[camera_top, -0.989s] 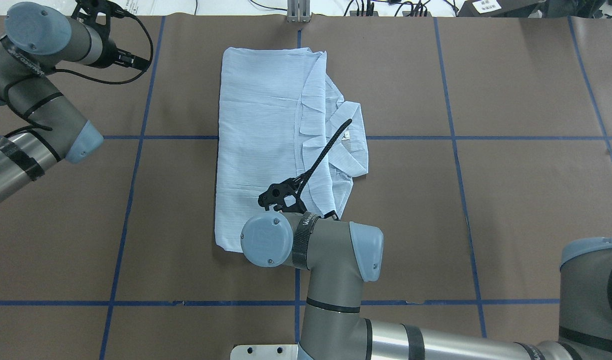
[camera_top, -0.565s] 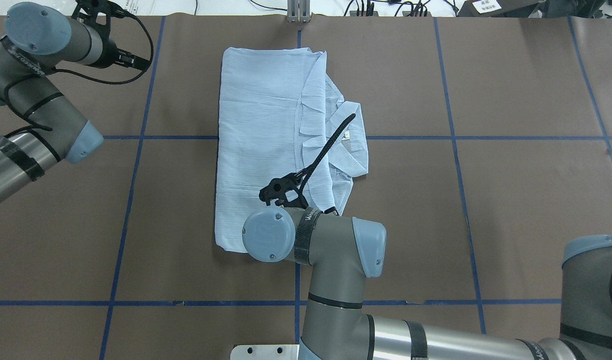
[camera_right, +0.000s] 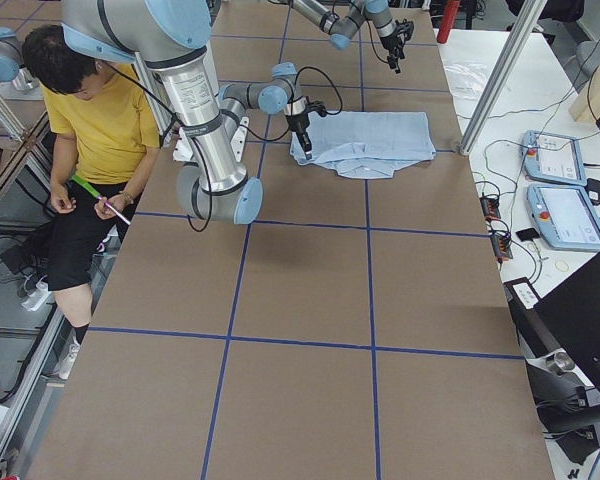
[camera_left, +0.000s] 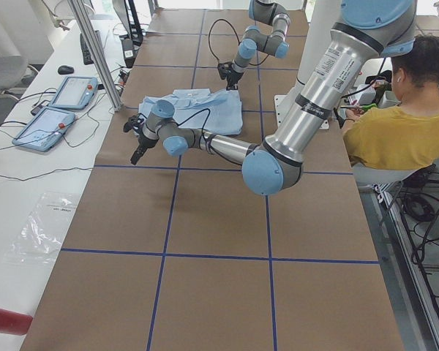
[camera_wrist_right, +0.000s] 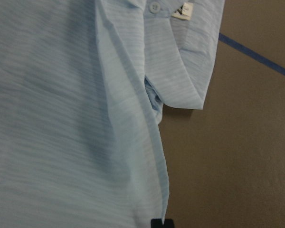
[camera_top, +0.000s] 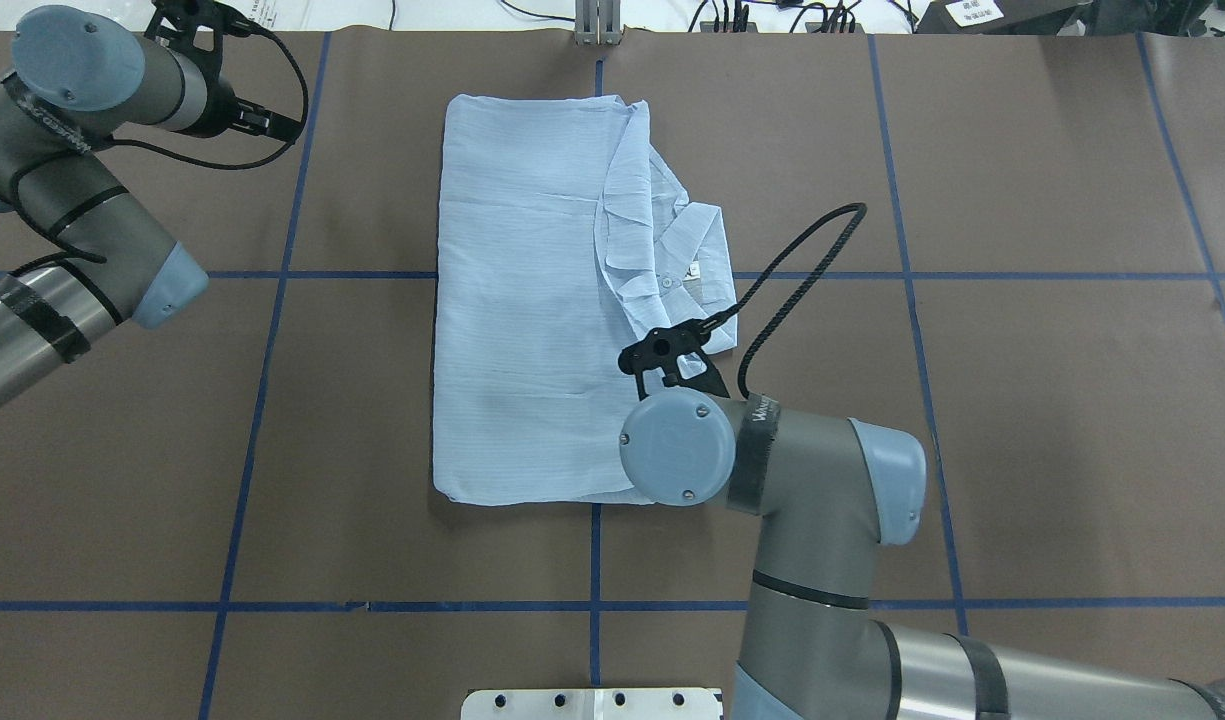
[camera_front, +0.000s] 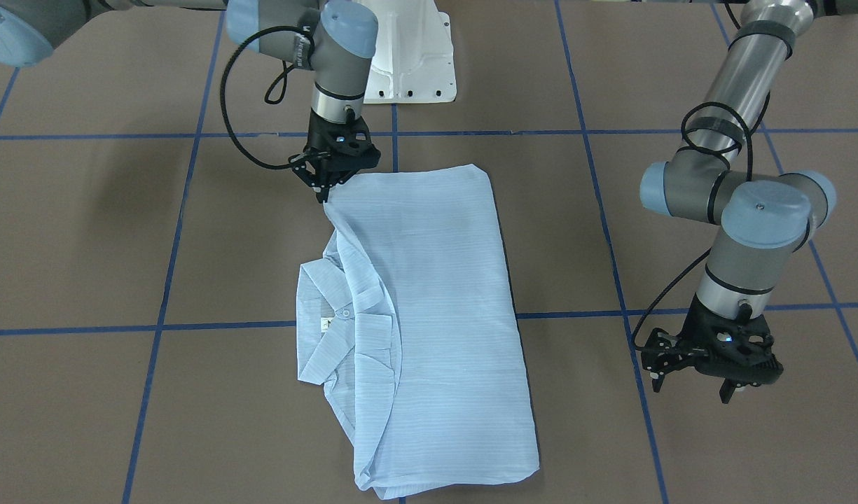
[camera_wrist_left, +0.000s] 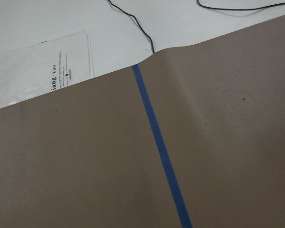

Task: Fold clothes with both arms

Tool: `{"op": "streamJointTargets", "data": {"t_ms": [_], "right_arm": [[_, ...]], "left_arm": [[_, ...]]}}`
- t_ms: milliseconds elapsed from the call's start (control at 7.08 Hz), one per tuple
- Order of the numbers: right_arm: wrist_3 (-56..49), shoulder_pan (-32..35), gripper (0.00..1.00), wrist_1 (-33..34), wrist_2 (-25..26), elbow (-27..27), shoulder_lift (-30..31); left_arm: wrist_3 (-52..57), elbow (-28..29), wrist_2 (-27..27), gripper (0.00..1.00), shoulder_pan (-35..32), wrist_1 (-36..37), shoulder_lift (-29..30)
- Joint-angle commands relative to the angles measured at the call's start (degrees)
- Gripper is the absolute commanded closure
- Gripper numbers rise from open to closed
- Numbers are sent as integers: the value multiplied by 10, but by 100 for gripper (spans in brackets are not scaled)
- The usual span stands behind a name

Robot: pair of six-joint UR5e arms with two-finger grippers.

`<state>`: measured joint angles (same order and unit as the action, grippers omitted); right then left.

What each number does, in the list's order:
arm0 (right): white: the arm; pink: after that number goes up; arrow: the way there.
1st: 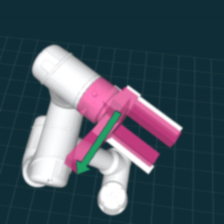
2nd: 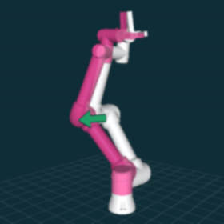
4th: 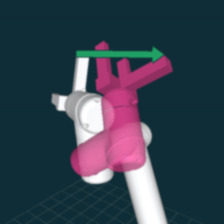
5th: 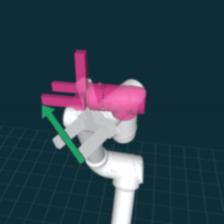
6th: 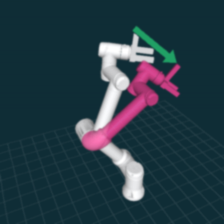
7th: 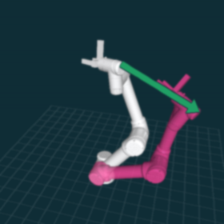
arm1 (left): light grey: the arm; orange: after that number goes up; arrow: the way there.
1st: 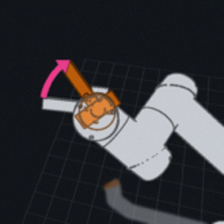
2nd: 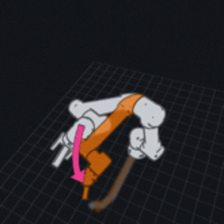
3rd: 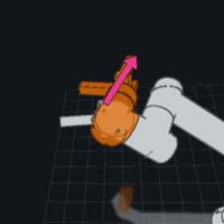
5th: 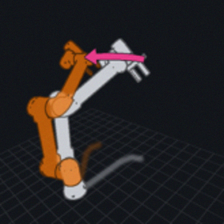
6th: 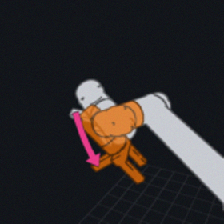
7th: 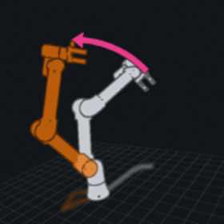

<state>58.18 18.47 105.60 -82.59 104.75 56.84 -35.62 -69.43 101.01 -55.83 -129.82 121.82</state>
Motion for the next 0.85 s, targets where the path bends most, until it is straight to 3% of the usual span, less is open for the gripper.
{"op": "streamJointTargets", "data": {"t_ms": [0, 141, 565, 706], "right_arm": [[70, -1, 57, -3, 1, 21, 37], [99, -5, 1, -4, 1, 18, 38], [116, 47, 0, -104, -8, 13, 30], [144, 72, 0, -163, -39, 13, 30]], "left_arm": [[0, 0, 0, 0, 0, 0, 0], [0, 0, 1, 0, 0, 0, 0], [0, -6, 4, 0, 1, 0, 0], [-11, -25, 59, 0, 0, 2, -1]]}}
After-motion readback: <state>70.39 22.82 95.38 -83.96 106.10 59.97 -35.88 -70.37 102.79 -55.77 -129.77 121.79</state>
